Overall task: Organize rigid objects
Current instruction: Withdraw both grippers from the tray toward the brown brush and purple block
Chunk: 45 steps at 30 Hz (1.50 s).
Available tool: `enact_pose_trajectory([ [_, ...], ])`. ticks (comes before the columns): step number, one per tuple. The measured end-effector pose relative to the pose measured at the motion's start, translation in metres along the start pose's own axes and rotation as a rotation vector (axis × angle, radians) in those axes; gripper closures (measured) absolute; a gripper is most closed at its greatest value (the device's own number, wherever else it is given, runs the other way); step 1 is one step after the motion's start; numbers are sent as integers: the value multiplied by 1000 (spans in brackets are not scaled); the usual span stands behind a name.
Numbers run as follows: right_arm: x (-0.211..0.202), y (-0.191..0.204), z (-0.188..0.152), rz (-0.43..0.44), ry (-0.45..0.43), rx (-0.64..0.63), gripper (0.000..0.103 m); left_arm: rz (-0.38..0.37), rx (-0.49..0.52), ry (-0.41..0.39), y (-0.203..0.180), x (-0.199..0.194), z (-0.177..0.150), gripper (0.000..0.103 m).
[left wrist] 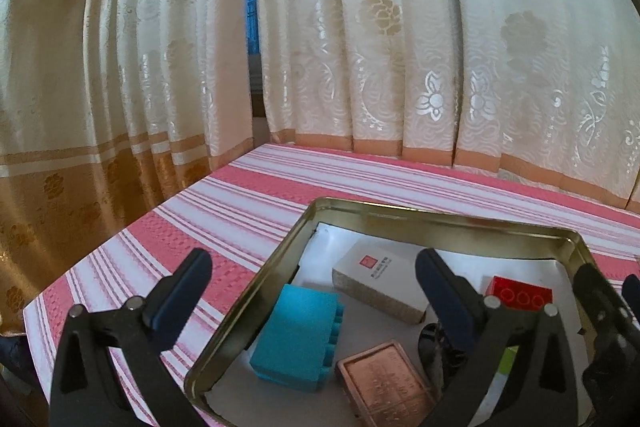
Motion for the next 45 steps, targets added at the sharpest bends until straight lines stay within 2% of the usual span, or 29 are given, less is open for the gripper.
enact_pose_trajectory([
  [5, -17, -6, 7, -67, -117, -26, 16, 6, -4, -12, 0, -4, -1, 0],
  [8, -25, -6, 10, -97, -173, -52, 12, 9, -2, -25, -1, -8, -2, 0],
  [12, -33, -5, 10, -91, -207, -80, 12, 13, -3, -37, -3, -13, -3, 0],
  [20, -35, -17, 10, -82, -190, -52, 12, 23, -11, -37, -6, -20, -6, 0],
  [24, -32, -21, 10, -85, -176, -57, 12, 45, 2, -78, -9, -30, -5, 0],
  [31, -28, -35, 12, -105, -171, -49, 12, 27, 2, -49, -18, -30, -9, 0],
  [45, -25, -67, 16, -135, -174, -54, 12, -23, 4, -47, -51, -37, -16, 0],
])
Point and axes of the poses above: each gripper's, at about its wrist camera, not at the fingertips, and x roughly the way its jaws point, y to its left, z to its top, the point moved 6 cm from there along x, roughly the way its jaws point, and after that the axes turned 14 degrees about -z, right-handed, at the moved point
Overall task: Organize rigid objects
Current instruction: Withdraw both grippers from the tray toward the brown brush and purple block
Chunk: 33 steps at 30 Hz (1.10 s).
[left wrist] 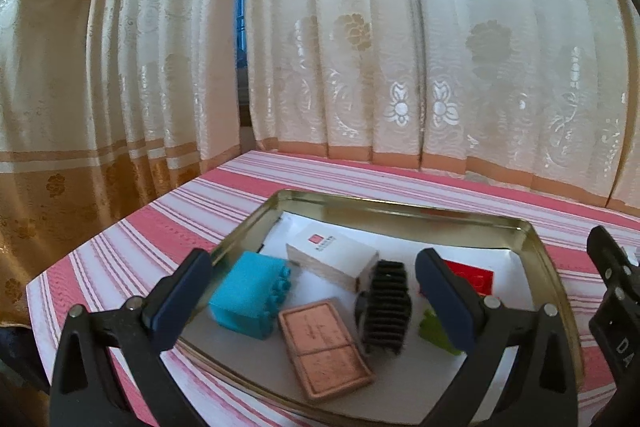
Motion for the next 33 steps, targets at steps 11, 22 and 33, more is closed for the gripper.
enact_pose_trajectory([
  [11, 16, -40, 1, -39, 21, 16, 12, -84, 48, -35, -52, -12, -3, 0],
  [22, 31, -87, 1, -102, 55, 42, 12, -166, 100, -32, -104, -16, -7, 0],
  [33, 57, -161, -5, -185, 146, 122, 12, -255, 177, -34, -165, -23, -13, 0],
])
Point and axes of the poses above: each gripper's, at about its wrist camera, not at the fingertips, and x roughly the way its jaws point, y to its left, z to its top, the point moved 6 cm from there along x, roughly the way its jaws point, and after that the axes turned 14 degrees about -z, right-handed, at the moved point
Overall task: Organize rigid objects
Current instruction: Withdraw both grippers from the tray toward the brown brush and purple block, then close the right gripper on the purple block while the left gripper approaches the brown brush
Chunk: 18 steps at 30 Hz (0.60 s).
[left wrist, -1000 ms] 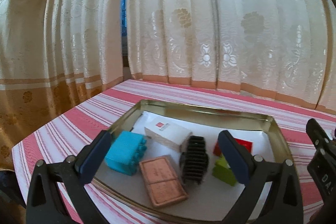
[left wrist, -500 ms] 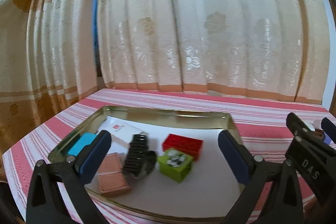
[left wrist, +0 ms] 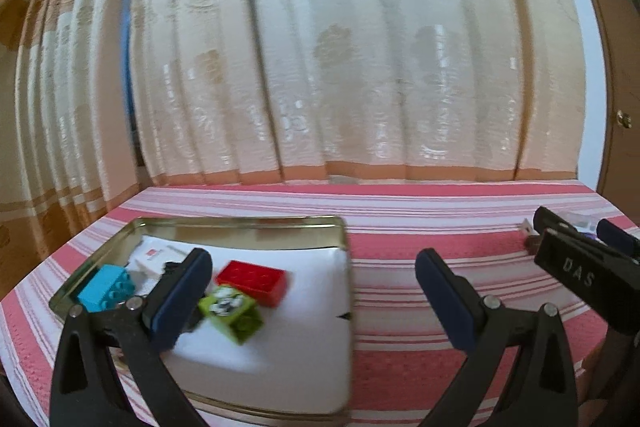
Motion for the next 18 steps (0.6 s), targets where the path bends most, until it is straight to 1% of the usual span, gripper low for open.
enact_pose_trajectory([
  [9, 36, -53, 2, -51, 110, 69, 12, -82, 68, 16, -51, 10, 3, 0],
  [14, 51, -77, 3, -80, 146, 83, 12, -125, 95, 44, -76, 19, 4, 0],
  [18, 65, -98, 2, -90, 189, 102, 12, -159, 89, 79, -92, 29, 2, 0],
])
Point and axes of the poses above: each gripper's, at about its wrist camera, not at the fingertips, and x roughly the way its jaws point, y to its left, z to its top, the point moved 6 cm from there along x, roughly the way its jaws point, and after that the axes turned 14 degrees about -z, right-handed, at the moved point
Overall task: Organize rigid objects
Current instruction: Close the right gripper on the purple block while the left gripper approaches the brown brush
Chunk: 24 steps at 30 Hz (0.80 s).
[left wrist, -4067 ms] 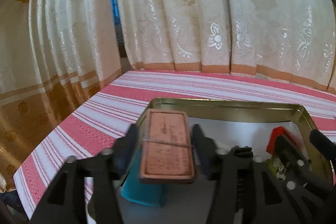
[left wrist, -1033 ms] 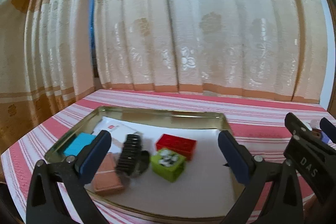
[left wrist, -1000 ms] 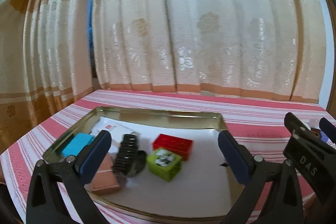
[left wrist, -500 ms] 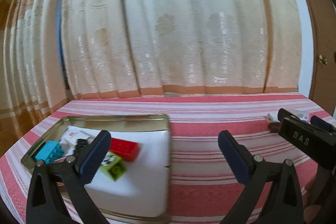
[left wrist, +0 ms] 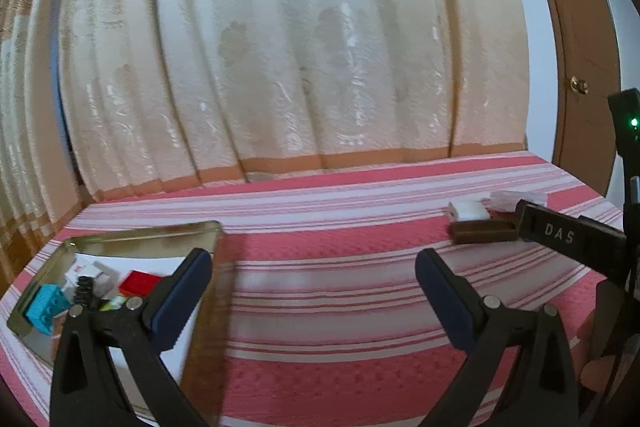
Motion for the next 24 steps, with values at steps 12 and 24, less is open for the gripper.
enact_pose_trajectory([
  [12, 46, -40, 4, 10, 154, 14, 27, -53, -10, 87, -22, 30, 0, 0],
  [24, 71, -27, 11, 33, 202, -86, 42, -100, -17, 167, -37, 58, -1, 0],
])
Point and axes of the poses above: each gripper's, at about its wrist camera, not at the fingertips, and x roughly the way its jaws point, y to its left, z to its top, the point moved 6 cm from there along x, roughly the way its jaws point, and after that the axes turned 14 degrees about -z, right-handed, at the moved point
